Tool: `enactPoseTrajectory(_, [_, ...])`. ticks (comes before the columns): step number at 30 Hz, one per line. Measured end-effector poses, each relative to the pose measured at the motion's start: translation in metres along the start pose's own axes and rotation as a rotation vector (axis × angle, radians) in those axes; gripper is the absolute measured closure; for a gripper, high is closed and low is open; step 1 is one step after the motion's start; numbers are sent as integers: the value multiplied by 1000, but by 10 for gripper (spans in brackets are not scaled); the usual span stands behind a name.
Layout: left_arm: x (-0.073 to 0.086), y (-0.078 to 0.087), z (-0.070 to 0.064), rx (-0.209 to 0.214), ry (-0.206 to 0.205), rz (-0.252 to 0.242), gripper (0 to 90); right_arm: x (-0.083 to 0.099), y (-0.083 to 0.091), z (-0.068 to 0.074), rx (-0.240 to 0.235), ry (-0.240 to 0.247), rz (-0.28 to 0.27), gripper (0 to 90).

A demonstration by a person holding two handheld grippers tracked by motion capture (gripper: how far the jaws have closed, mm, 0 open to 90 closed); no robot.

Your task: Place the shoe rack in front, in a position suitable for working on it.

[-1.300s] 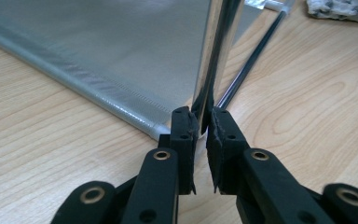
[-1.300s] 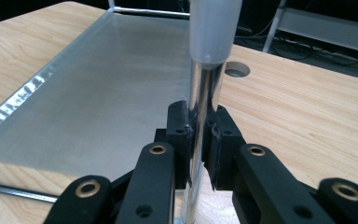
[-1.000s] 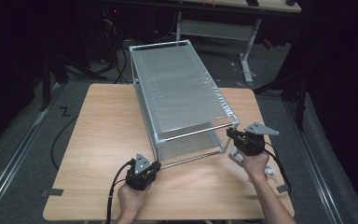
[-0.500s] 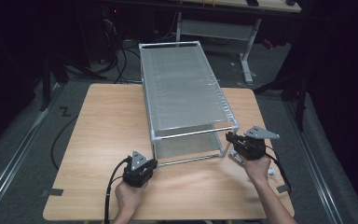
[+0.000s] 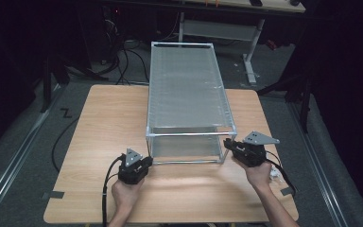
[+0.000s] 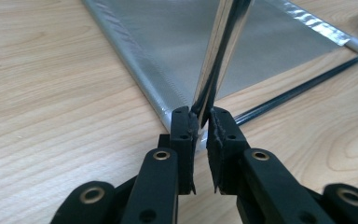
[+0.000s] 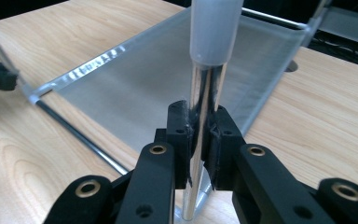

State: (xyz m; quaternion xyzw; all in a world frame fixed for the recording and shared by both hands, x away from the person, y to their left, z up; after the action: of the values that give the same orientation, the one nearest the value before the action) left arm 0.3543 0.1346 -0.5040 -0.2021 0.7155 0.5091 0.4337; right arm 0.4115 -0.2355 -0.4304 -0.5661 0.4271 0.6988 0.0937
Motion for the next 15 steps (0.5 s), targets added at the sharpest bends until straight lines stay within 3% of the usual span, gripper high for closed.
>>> enactPoseTrajectory(4, [-6,-3,7,-21,-24,22,810,2,0,5,-12,9,-2,814])
enactPoseTrajectory(15, [-14,-9,26,-58,0,31,811,2,2,25,-65,44,-1,814])
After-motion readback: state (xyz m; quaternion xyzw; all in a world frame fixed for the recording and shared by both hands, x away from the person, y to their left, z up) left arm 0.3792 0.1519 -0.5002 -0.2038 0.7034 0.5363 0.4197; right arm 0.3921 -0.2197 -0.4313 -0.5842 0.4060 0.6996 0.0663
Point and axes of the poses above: each handheld gripper's, and its own axes: y roughly backward along the jaws, x roughly out of its underside, z roughly to its left, the point moved 2 cm from there along -y, roughly forward along the jaws, and after that the axes turned 2 degrees about -x, right-handed, at the moved point
